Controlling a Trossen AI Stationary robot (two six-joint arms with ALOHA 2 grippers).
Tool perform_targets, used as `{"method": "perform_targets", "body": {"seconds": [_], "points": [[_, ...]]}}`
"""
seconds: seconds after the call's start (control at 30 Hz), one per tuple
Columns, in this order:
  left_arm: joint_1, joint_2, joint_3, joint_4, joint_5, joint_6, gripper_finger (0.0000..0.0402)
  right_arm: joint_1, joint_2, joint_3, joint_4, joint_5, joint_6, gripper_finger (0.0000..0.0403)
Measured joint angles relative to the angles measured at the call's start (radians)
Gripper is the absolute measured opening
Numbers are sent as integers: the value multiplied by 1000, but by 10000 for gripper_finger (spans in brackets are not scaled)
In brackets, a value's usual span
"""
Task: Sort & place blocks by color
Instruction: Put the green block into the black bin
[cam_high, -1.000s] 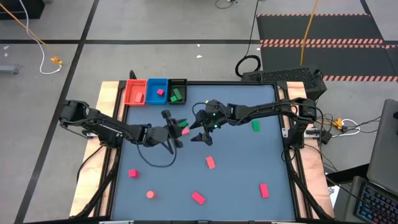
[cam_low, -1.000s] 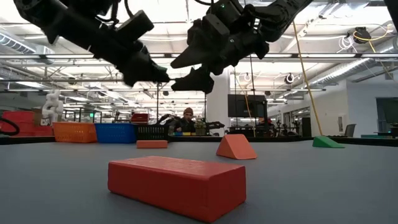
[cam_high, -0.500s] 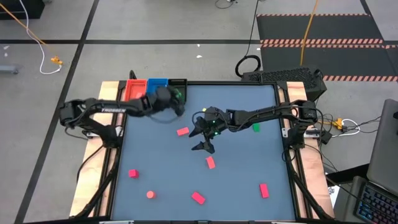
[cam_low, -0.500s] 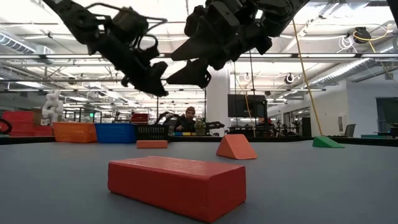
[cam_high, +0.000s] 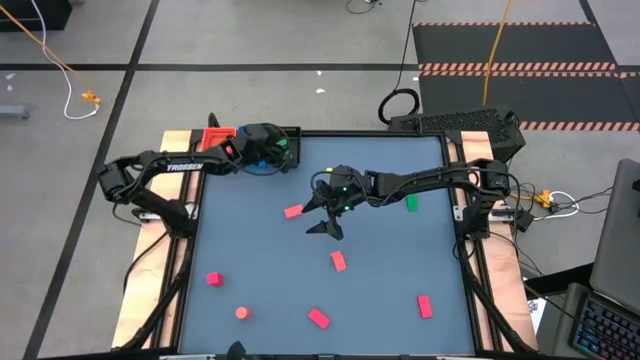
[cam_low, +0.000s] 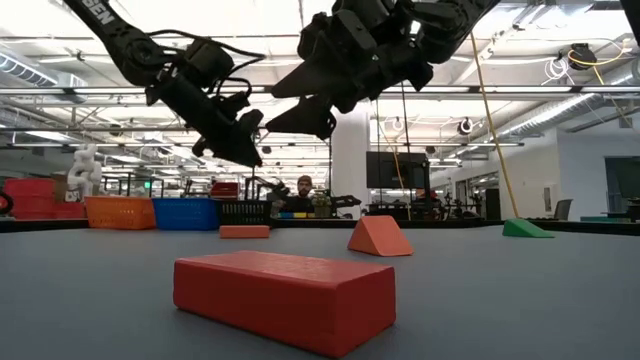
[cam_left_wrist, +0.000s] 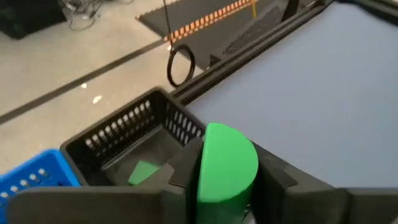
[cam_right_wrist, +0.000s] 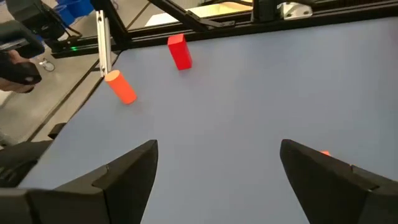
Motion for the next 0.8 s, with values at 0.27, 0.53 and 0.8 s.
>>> {"method": "perform_targets", "body": {"seconds": [0.27,0.53,0.8], "points": [[-1,15,0,5,-16,-29,277,0,0,0,-1,-1,-9,329],[-21,-2,-1,26,52,-112,327,-5,0,0,-84,-1,-40,329],[-59,-108,-1,9,420,-161,287,-26,0,0,-217,0,-46,329]]}}
